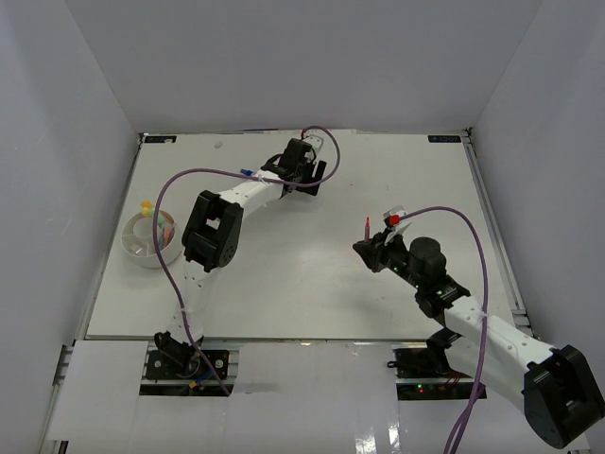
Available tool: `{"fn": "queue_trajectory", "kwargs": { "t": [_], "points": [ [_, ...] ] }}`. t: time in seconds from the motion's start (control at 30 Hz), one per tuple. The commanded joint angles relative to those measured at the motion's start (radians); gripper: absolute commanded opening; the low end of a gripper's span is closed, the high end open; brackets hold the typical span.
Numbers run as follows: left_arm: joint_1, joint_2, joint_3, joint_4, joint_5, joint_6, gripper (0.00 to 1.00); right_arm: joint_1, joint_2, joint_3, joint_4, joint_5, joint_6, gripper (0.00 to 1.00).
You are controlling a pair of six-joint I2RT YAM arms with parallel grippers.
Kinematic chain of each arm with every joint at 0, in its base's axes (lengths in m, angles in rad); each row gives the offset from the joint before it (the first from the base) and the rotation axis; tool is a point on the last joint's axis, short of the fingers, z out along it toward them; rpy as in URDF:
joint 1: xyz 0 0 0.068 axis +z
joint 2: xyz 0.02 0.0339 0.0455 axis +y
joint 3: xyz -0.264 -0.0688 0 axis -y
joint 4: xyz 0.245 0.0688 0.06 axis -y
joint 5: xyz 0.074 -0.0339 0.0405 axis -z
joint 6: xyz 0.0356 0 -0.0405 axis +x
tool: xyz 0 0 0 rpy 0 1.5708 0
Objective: Sort the stationery into containers
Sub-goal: Close the pen cap on the pen.
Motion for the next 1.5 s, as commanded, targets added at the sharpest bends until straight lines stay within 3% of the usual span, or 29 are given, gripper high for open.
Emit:
{"fn": "queue_trajectory", "kwargs": {
  "t": [0.0, 0.27, 0.43, 0.8, 1.47],
  "points": [
    [-0.001, -0.002, 0.009, -0.004, 0.015, -0.015, 0.86, -0.006, -0.005, -0.004, 0.063, -0.019, 0.008, 0.08],
    [0.028, 0.016, 0.005, -0.004, 0.035, -0.024, 0.86, -0.008, -0.011, -0.009, 0.063, -0.019, 0.008, 0.08],
    [0.037, 0.016, -0.014, -0.026, 0.082, -0.019, 0.8, -0.008, -0.007, -0.007, 0.063, -0.022, 0.008, 0.08],
    [0.039, -0.053, -0.124, -0.049, 0.185, -0.033, 0.58, -0.009, -0.014, -0.009, 0.063, -0.018, 0.008, 0.08],
    [0.026, -0.191, -0.299, -0.069, 0.205, -0.11, 0.22, -0.011, -0.033, -0.019, 0.06, -0.021, 0.011, 0.08]
  ]
}}
